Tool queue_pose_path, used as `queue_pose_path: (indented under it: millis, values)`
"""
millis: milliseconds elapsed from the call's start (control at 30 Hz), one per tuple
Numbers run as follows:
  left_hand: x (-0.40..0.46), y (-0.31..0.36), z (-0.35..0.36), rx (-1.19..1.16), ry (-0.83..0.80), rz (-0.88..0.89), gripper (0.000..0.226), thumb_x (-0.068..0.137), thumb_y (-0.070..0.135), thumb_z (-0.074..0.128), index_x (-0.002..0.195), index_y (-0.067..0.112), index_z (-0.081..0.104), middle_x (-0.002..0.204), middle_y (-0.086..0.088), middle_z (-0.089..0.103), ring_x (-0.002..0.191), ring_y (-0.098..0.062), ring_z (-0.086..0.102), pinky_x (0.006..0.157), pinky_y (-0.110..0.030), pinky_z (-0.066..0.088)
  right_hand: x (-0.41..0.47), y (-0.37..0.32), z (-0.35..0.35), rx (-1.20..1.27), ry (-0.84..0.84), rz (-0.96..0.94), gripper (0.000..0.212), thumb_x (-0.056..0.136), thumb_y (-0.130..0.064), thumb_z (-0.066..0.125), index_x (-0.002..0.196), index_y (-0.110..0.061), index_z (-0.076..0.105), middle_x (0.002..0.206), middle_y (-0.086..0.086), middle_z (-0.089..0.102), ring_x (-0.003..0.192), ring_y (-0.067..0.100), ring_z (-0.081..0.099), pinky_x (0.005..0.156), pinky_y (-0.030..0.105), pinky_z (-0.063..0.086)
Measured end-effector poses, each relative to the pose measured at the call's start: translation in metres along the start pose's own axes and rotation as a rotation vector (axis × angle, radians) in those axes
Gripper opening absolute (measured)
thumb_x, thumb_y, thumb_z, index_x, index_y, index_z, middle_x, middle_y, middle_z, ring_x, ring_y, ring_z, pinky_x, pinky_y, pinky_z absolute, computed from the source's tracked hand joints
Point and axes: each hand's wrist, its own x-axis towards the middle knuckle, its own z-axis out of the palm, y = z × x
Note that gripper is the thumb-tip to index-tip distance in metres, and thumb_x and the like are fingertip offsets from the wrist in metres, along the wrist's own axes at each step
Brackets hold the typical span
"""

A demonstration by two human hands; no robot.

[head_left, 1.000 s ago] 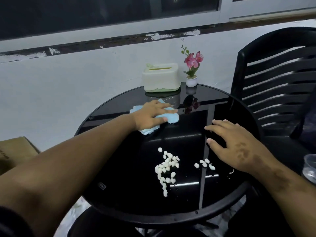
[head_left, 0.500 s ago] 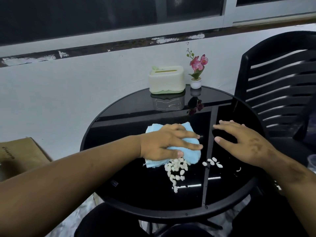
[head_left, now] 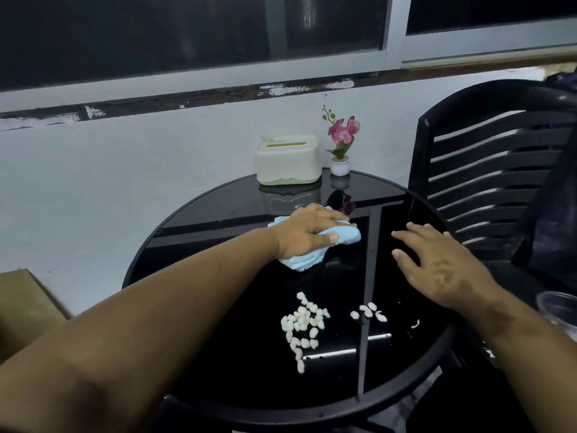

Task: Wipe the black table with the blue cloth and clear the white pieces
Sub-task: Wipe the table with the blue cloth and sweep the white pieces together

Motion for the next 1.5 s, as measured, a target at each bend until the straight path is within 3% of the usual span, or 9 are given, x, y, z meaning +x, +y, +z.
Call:
queue_pose_path:
  millis: [200, 400, 633, 867, 1000, 1067, 1200, 1333, 1500]
  values:
    - [0.052, 0.009, 0.008, 0.153, -0.028, -0.080, 0.057, 0.091, 0.054, 0.030, 0.143, 0.036, 0.045, 0.150, 0.010, 0.042, 0.134, -0.023, 0.032, 0.108, -0.051, 0.027, 0.000, -0.002, -0.001, 0.000, 0.056, 0.027, 0.051, 0.095, -0.050, 0.045, 0.143, -0.034, 0.044, 0.158, -0.005, 0.033, 0.149, 0.015, 0.020, 0.123, 0.036, 0.009]
    - [0.058, 0.027, 0.020, 0.199, 0.012, -0.122, 0.043, 0.099, 0.048, 0.035, 0.143, 0.047, 0.040, 0.149, 0.013, 0.040, 0.133, -0.023, 0.030, 0.103, -0.043, 0.023, -0.001, -0.003, -0.002, -0.057, 0.078, 0.155, 0.060, 0.093, -0.057, 0.043, 0.145, -0.028, 0.043, 0.159, 0.003, 0.031, 0.149, 0.022, 0.020, 0.123, 0.040, 0.009]
    - [0.051, 0.068, 0.036, 0.253, 0.049, -0.274, 0.051, 0.097, 0.054, 0.028, 0.147, 0.044, 0.031, 0.153, 0.009, 0.035, 0.136, -0.027, 0.025, 0.106, -0.050, 0.022, -0.004, -0.004, -0.003, -0.055, 0.049, 0.159, 0.061, 0.094, -0.057, 0.040, 0.147, -0.027, 0.039, 0.159, 0.003, 0.030, 0.149, 0.023, 0.019, 0.123, 0.042, 0.009]
    - [0.020, 0.063, 0.015, 0.212, -0.071, -0.304, 0.062, 0.096, 0.064, 0.019, 0.153, 0.041, 0.011, 0.164, 0.006, 0.007, 0.151, -0.024, 0.001, 0.116, -0.057, 0.007, -0.005, -0.003, -0.008, -0.127, -0.032, 0.166, 0.061, 0.095, -0.058, 0.032, 0.149, -0.029, 0.033, 0.161, 0.002, 0.025, 0.150, 0.024, 0.016, 0.123, 0.044, 0.010]
    - [-0.020, 0.037, 0.000, 0.111, -0.118, -0.300, 0.064, 0.099, 0.057, 0.026, 0.155, 0.033, 0.009, 0.164, 0.006, 0.000, 0.151, -0.023, -0.003, 0.121, -0.048, 0.007, 0.003, -0.021, -0.019, -0.238, 0.018, 0.186, 0.048, 0.093, -0.049, 0.034, 0.126, -0.021, 0.054, 0.134, 0.008, 0.058, 0.130, 0.030, 0.044, 0.114, 0.047, 0.029]
    - [-0.043, 0.030, -0.008, 0.035, -0.091, -0.329, 0.067, 0.095, 0.061, 0.027, 0.155, 0.033, 0.014, 0.164, 0.003, 0.009, 0.151, -0.018, 0.004, 0.121, -0.047, 0.011, 0.009, -0.043, -0.025, -0.190, 0.120, 0.153, 0.042, 0.090, -0.044, 0.037, 0.115, -0.017, 0.058, 0.118, 0.009, 0.063, 0.114, 0.030, 0.052, 0.103, 0.045, 0.040]
    - [-0.087, 0.035, -0.020, -0.011, 0.058, -0.407, 0.054, 0.096, 0.050, 0.040, 0.141, 0.019, 0.045, 0.145, 0.001, 0.048, 0.135, -0.017, 0.042, 0.114, -0.038, 0.031, 0.030, -0.097, -0.021, -0.074, 0.050, 0.150, 0.052, 0.092, -0.049, 0.040, 0.132, -0.018, 0.049, 0.130, 0.014, 0.052, 0.121, 0.039, 0.047, 0.097, 0.046, 0.045]
    - [-0.129, 0.037, -0.025, 0.045, 0.189, -0.548, 0.059, 0.097, 0.043, 0.048, 0.147, 0.012, 0.040, 0.153, -0.002, 0.040, 0.141, -0.015, 0.035, 0.116, -0.030, 0.024, 0.061, -0.136, -0.007, -0.149, -0.130, 0.349, 0.074, 0.087, -0.065, 0.037, 0.146, -0.021, 0.036, 0.157, 0.025, 0.021, 0.135, 0.057, 0.027, 0.107, 0.062, 0.029]
    - [-0.160, 0.037, -0.014, 0.055, 0.282, -0.643, 0.063, 0.096, 0.049, 0.045, 0.150, 0.018, 0.035, 0.158, 0.002, 0.030, 0.146, -0.013, 0.023, 0.120, -0.034, 0.020, 0.072, -0.152, 0.031, -0.137, -0.179, 0.526, 0.097, 0.082, -0.078, 0.026, 0.157, -0.019, 0.006, 0.160, 0.029, -0.002, 0.142, 0.058, -0.006, 0.106, 0.078, 0.001]
